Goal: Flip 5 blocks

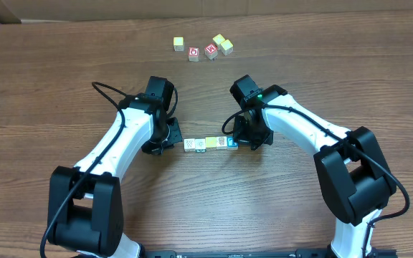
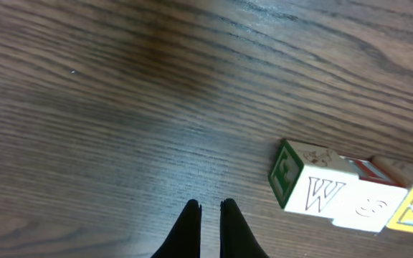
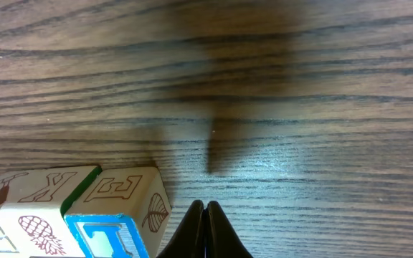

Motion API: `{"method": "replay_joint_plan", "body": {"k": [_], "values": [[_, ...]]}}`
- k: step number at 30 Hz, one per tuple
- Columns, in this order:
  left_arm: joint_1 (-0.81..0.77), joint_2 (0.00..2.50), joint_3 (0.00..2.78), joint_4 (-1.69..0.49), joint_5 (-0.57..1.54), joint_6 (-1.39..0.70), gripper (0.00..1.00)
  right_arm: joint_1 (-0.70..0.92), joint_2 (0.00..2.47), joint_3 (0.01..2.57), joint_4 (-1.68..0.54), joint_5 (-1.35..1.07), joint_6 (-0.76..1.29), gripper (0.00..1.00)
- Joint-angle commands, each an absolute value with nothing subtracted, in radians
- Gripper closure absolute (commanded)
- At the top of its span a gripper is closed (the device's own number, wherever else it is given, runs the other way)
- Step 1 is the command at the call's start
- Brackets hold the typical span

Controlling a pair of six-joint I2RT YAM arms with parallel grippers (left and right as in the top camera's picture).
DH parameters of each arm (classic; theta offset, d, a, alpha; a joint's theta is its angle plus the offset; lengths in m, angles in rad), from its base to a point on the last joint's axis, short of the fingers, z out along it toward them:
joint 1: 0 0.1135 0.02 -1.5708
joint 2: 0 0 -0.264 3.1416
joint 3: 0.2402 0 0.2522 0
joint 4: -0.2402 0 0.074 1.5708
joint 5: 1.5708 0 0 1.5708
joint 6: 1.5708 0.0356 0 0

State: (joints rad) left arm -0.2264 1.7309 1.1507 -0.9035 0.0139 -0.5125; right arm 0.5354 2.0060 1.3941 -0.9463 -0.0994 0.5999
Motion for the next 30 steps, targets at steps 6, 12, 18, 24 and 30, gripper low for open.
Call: {"method": "replay_joint_plan", "body": {"k": [6,12,18,24,30], "values": [[-0.223,1.746,1.145,-0.860,0.001,-0.543,0.96,0.543,2.003,1.386,-0.931,-0.098,0.607,0.96],[-0.224,1.746,1.124,-0.856,0.000,-0.543,0.96,0.544,2.003,1.386,-0.931,-0.098,0.607,0.96],[-0.224,1.746,1.069,-0.797,0.034,-0.547,0.96,0.544,2.003,1.386,-0.927,-0.098,0.607,0.96],[-0.225,1.746,1.049,-0.750,0.061,-0.546,0.96,0.544,2.003,1.386,-0.928,-0.098,0.607,0.96],[-0.238,1.746,1.049,-0.735,0.078,-0.546,0.96,0.544,2.003,1.386,-0.928,-0.098,0.607,0.96]]}}
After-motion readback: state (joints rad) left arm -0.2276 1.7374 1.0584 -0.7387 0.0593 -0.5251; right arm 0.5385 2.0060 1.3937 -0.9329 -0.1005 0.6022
